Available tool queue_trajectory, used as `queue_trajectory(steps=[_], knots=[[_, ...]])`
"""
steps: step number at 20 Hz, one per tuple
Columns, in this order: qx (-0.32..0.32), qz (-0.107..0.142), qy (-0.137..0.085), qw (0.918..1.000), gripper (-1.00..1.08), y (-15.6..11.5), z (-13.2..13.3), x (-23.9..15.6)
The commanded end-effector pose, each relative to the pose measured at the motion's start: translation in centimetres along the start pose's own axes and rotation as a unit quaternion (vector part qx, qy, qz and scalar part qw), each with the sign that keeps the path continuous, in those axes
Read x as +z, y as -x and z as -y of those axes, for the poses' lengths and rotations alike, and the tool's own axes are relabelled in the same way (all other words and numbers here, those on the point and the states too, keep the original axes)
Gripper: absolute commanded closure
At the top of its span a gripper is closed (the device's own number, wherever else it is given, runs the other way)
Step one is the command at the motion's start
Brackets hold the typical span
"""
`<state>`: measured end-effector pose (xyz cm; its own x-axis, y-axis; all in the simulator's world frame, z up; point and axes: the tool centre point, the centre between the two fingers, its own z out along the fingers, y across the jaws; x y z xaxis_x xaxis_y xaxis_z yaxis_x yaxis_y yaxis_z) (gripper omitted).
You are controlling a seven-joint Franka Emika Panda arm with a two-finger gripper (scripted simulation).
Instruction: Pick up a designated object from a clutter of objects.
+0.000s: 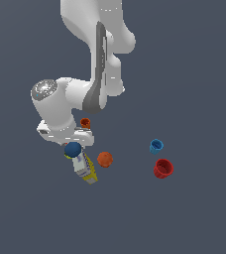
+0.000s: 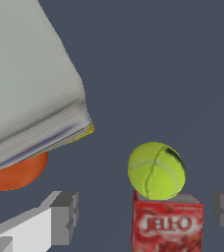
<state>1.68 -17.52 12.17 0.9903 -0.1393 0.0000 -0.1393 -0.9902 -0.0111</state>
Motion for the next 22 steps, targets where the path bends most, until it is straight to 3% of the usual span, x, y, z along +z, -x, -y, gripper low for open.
queue_trajectory(steps=[1,7,13,22], knots=[[0.003,-0.001,0.003,1.0000,-0.92,0.3,-1.5,1.4],[0.008,0.000,0.006,1.0000,-0.92,0.7,-3.2,3.0],[0.008,0.001,0.005,1.0000,-0.92,0.7,-3.1,3.4],[0.008,0.000,0.005,1.0000,-0.92,0.8,-3.2,7.4]])
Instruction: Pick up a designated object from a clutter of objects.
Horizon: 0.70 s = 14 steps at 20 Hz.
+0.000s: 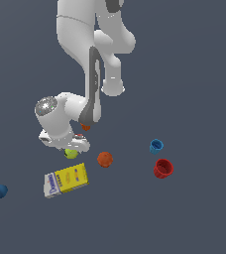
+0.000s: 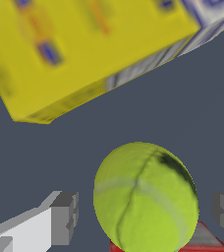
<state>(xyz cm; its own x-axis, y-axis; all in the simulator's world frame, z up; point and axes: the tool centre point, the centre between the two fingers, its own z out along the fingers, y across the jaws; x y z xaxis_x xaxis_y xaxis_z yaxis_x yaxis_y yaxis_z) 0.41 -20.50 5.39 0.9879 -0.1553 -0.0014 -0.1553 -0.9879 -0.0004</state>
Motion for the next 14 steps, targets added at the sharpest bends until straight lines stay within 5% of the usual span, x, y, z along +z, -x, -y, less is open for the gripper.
queue_trajectory(steps=[1,5,6,14], knots=[[0.000,-0.001,0.000,1.0000,-0.92,-0.03,-0.02,0.85],[0.000,-0.001,0.000,1.0000,-0.92,-0.10,-0.05,1.28],[0.000,-0.001,0.000,1.0000,1.08,-0.10,-0.05,1.28],[0.000,-0.001,0.000,1.0000,1.08,-0.10,-0.05,1.28]])
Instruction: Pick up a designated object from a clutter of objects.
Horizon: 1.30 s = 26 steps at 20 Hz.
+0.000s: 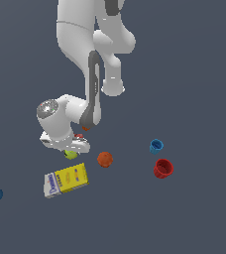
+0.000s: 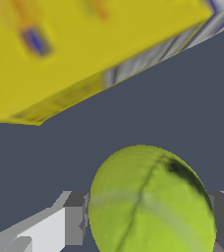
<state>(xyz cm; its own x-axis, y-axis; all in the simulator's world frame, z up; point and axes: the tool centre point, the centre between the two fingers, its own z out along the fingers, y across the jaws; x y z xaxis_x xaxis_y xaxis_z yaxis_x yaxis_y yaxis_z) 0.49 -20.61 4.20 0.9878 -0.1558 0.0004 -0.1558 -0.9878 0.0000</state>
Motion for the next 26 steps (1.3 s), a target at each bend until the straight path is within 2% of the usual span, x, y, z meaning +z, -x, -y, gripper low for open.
queue_trajectory(steps=[1,8,14,26], knots=[[0.000,0.000,0.000,1.0000,1.08,0.0,0.0,0.1],[0.000,0.000,0.000,1.0000,1.08,0.2,0.2,-0.8],[0.000,0.000,0.000,1.0000,1.08,0.8,0.7,-3.2],[0.000,0.000,0.000,1.0000,1.08,3.3,2.7,-12.9]])
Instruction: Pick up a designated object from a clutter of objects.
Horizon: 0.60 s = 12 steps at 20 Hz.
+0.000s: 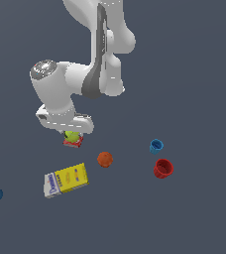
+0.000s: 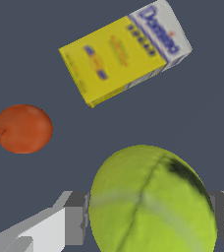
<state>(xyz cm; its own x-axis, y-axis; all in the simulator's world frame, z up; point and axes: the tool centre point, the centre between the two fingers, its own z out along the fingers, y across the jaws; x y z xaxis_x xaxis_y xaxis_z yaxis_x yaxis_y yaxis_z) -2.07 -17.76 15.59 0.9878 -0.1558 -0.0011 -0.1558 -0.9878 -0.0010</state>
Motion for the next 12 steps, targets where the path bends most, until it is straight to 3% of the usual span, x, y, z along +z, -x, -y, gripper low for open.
queue_trajectory(steps=[1,12], knots=[[0.000,-0.001,0.000,1.0000,1.08,0.6,0.5,-2.5],[0.000,-0.001,0.002,1.0000,1.08,3.4,2.8,-14.2]])
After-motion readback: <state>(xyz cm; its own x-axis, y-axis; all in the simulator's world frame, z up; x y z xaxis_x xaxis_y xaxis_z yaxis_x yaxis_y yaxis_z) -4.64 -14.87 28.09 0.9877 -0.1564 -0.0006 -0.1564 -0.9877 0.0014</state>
